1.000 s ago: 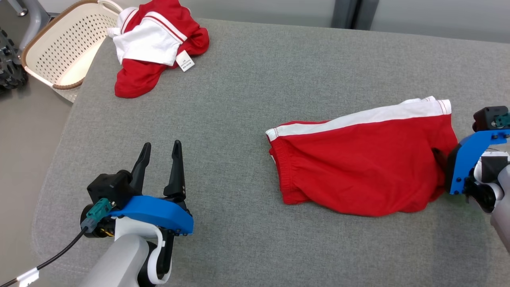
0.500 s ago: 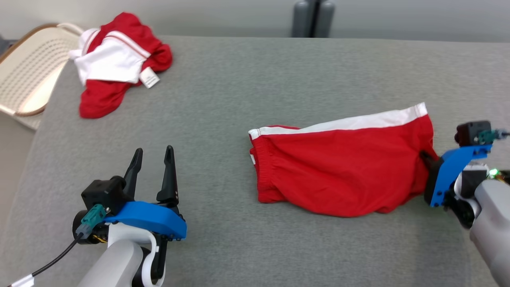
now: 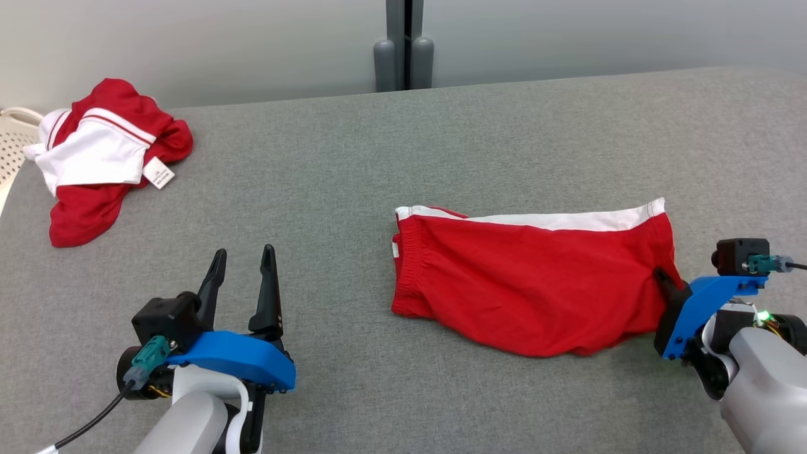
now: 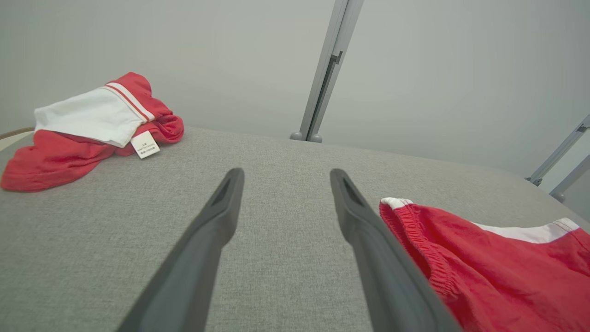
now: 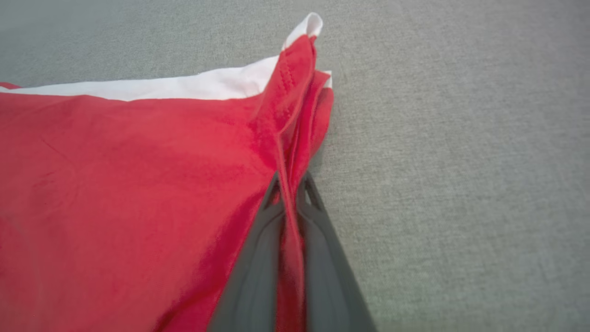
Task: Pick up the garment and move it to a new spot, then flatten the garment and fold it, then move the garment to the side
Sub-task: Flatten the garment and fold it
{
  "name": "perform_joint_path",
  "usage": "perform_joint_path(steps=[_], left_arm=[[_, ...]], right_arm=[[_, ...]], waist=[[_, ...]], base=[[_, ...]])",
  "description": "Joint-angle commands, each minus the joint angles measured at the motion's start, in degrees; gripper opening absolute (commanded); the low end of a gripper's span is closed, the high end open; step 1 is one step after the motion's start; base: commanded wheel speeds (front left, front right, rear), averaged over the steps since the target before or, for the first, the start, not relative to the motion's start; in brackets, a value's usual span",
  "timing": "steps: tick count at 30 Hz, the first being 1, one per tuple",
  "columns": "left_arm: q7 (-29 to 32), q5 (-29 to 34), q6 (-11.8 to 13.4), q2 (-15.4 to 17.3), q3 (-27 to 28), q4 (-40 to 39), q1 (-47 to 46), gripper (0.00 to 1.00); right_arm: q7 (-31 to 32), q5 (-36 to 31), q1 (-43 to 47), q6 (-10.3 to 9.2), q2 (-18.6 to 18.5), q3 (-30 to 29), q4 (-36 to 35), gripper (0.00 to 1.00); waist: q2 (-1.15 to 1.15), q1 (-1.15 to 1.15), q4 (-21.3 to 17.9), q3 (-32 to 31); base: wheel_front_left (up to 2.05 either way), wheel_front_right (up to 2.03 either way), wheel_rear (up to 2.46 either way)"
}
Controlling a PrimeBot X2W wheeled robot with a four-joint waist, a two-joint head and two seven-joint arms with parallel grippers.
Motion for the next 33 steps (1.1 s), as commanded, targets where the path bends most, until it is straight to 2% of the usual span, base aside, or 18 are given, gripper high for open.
perform_joint_path(steps=[1, 8, 16, 24, 33], left_arm=[[-0.2, 0.4, 0.3, 0.0, 0.0, 0.2, 0.7, 1.0], [-0.2, 0.1, 0.1, -0.1, -0.3, 0.7, 1.3, 1.0], [-0.3, -0.5, 0.1, -0.5, 0.1, 0.8, 2.6, 1.0], [-0.3, -0.2, -0.5, -1.8, 0.3, 1.1, 2.7, 1.0], [-0.3, 0.6, -1.2, -2.8, 1.2, 1.4, 1.6, 1.0]], right_arm=[[-0.6, -0.3, 0.8, 0.01, 0.4, -0.2, 0.4, 0.0], [-2.5, -1.1, -0.9, 0.01, 1.2, 0.2, 1.5, 0.0], [-1.3, -1.2, -2.5, 0.01, 2.6, 3.3, -5.5, 0.0], [1.4, -1.0, -2.8, 0.02, 5.6, 6.8, -13.9, 0.0], [4.4, -2.7, -3.2, 0.02, 10.3, 9.8, -15.0, 0.0]], waist=[[0.0, 0.0, -0.2, -0.2], [0.0, 0.0, 0.6, -1.7], [0.0, 0.0, 2.5, -3.2], [0.0, 0.0, 4.5, -2.9], [0.0, 0.0, 7.0, -1.5]], base=[[0.0, 0.0, 0.0], [0.0, 0.0, 0.0], [0.0, 0.0, 0.0], [0.0, 0.0, 0.0], [0.0, 0.0, 0.0]])
